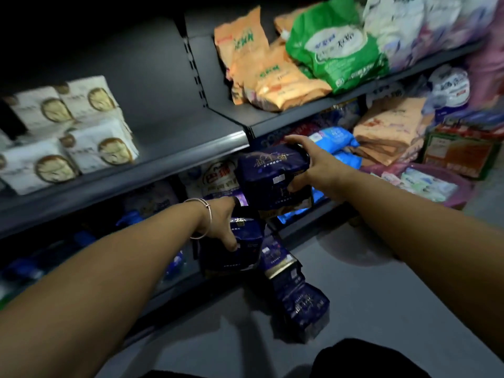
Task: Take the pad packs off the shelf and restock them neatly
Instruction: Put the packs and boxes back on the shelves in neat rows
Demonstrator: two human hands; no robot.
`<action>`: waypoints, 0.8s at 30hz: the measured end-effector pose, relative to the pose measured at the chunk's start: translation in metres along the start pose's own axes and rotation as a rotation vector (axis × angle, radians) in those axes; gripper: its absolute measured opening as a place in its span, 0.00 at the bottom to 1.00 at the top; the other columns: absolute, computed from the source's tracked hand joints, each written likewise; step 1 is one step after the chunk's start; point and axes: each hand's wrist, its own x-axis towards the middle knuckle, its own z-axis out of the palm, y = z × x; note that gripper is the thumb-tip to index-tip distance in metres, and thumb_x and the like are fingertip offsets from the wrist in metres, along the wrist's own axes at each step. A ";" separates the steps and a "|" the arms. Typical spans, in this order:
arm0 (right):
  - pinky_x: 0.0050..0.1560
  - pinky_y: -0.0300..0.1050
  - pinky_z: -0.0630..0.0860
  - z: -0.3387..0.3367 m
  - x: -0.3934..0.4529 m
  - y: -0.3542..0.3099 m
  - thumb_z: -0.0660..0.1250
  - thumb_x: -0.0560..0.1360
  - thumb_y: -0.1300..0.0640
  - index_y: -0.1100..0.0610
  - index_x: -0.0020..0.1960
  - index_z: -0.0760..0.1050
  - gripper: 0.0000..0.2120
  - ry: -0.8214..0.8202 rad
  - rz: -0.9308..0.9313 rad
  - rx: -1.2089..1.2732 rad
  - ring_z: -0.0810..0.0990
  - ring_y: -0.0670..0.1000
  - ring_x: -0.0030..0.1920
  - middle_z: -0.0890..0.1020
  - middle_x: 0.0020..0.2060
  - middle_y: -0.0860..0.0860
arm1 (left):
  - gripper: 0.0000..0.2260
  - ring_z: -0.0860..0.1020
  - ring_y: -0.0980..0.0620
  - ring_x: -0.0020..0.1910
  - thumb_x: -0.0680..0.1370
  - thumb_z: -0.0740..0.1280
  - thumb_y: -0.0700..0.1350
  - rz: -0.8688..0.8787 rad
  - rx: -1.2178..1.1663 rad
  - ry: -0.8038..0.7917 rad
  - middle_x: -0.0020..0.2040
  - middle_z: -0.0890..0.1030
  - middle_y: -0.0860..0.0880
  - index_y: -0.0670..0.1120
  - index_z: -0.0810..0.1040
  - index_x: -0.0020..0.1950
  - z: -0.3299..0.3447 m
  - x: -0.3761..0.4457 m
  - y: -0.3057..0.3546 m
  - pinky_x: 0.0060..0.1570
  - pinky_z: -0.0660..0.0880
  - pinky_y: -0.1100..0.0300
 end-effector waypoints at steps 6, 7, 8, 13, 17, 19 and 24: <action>0.50 0.56 0.79 -0.002 0.023 -0.058 0.70 0.60 0.80 0.54 0.70 0.63 0.44 0.144 -0.108 0.149 0.74 0.59 0.57 0.71 0.60 0.56 | 0.35 0.75 0.49 0.56 0.62 0.79 0.47 0.028 0.001 0.187 0.59 0.74 0.48 0.43 0.67 0.63 -0.071 -0.030 -0.018 0.57 0.73 0.56; 0.49 0.55 0.78 -0.001 0.031 -0.065 0.69 0.60 0.80 0.54 0.70 0.63 0.44 0.165 -0.127 0.165 0.74 0.58 0.56 0.71 0.60 0.55 | 0.35 0.75 0.49 0.56 0.62 0.79 0.47 0.033 0.004 0.212 0.60 0.74 0.48 0.44 0.67 0.64 -0.082 -0.031 -0.023 0.58 0.73 0.55; 0.48 0.54 0.78 0.000 0.039 -0.071 0.70 0.60 0.79 0.54 0.70 0.63 0.44 0.186 -0.146 0.176 0.74 0.58 0.56 0.71 0.60 0.55 | 0.35 0.74 0.48 0.56 0.62 0.79 0.47 0.032 0.012 0.235 0.60 0.73 0.47 0.44 0.67 0.64 -0.092 -0.031 -0.028 0.58 0.73 0.55; 0.55 0.58 0.77 0.019 0.087 -0.087 0.73 0.57 0.75 0.53 0.71 0.63 0.46 0.286 -0.223 0.034 0.73 0.61 0.60 0.71 0.63 0.58 | 0.37 0.73 0.47 0.57 0.62 0.79 0.49 0.010 0.014 0.389 0.59 0.71 0.47 0.45 0.67 0.67 -0.144 -0.023 -0.057 0.61 0.71 0.53; 0.57 0.53 0.76 0.032 0.118 -0.096 0.75 0.58 0.71 0.54 0.71 0.63 0.46 0.300 -0.231 -0.045 0.74 0.58 0.58 0.72 0.62 0.57 | 0.34 0.71 0.47 0.57 0.62 0.77 0.51 -0.040 0.073 0.472 0.56 0.70 0.48 0.49 0.69 0.66 -0.175 -0.009 -0.079 0.60 0.71 0.52; 0.56 0.49 0.75 0.037 0.132 -0.099 0.75 0.58 0.71 0.54 0.71 0.63 0.45 0.314 -0.228 -0.059 0.74 0.57 0.58 0.73 0.61 0.56 | 0.34 0.70 0.47 0.58 0.63 0.75 0.53 -0.079 0.093 0.483 0.54 0.69 0.50 0.50 0.69 0.65 -0.187 -0.002 -0.090 0.60 0.71 0.51; 0.48 0.49 0.79 0.048 0.170 -0.104 0.75 0.59 0.73 0.54 0.72 0.62 0.46 0.268 -0.194 0.010 0.74 0.56 0.59 0.72 0.62 0.55 | 0.38 0.69 0.45 0.62 0.63 0.75 0.55 -0.170 0.123 0.501 0.62 0.70 0.47 0.49 0.64 0.70 -0.208 0.024 -0.117 0.62 0.70 0.48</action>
